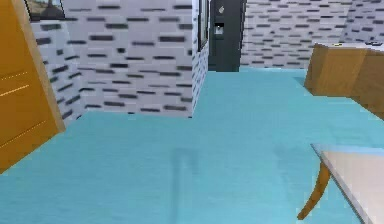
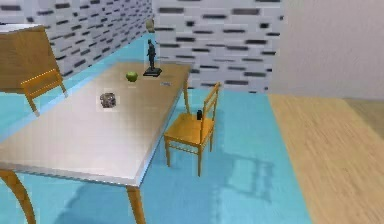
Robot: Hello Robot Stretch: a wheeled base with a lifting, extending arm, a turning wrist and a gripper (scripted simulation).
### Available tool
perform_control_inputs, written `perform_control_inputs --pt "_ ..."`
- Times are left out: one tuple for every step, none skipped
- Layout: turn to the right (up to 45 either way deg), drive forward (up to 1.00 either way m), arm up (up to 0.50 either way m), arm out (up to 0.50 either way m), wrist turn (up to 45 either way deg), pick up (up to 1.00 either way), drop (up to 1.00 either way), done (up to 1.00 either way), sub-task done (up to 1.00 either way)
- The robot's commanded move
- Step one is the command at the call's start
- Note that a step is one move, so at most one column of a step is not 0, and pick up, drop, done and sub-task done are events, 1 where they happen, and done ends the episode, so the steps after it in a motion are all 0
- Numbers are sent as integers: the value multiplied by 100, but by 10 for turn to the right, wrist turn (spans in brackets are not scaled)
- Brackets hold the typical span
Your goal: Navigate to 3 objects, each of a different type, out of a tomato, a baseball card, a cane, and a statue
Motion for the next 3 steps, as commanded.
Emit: perform_control_inputs --pt "60 0 0 0 0 0 0 0 0" --pt "0 100 0 0 0 0 0 0 0" --pt "60 0 0 0 0 0 0 0 0"
